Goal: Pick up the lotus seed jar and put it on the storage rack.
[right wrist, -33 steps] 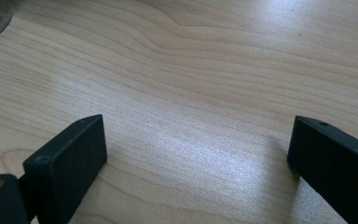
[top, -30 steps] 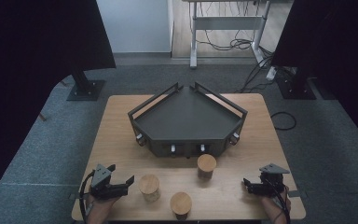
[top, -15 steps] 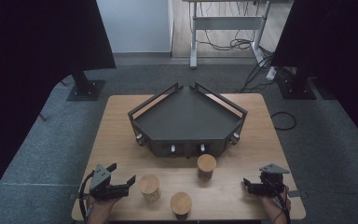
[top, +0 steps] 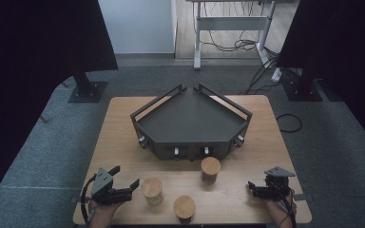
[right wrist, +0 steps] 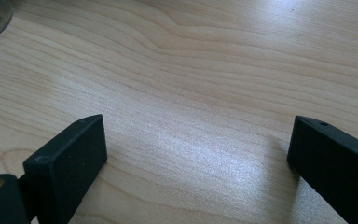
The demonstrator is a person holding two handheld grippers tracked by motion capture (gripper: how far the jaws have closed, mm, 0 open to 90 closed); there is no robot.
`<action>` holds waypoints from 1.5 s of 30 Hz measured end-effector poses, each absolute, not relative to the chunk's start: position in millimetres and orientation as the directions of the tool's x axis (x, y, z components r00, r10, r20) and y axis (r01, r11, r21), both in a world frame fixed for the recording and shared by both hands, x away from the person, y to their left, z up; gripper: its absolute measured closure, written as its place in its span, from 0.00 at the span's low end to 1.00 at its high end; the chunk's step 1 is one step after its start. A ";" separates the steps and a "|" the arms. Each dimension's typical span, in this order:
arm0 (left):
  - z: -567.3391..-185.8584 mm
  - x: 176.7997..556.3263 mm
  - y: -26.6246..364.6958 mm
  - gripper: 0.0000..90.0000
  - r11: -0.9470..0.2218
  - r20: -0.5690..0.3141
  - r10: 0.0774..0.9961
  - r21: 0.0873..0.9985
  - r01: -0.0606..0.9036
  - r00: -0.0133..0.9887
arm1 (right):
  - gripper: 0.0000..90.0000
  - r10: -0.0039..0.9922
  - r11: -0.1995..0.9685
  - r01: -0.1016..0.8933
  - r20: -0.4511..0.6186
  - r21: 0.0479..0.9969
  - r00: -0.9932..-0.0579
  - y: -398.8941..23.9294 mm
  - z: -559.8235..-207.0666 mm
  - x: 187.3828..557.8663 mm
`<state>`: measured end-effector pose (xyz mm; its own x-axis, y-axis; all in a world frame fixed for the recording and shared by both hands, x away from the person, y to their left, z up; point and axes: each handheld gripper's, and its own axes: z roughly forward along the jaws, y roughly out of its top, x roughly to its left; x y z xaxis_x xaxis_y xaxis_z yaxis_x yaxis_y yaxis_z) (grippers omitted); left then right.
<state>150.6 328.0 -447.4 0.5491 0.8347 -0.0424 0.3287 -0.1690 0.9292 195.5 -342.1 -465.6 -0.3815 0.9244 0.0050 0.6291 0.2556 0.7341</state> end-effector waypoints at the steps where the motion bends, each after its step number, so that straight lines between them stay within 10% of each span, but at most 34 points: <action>1: -447.4 150.7 327.9 0.08 -0.170 -0.042 0.834 0.929 0.328 0.551 | 0.04 0.924 0.256 0.629 0.005 0.734 -0.381 -342.2 -465.6 195.5; 45: -445.9 147.8 321.1 0.08 -0.177 -0.036 0.808 0.938 0.300 0.588 | 0.04 0.924 0.255 0.629 0.005 0.734 -0.381 -342.2 -465.6 195.5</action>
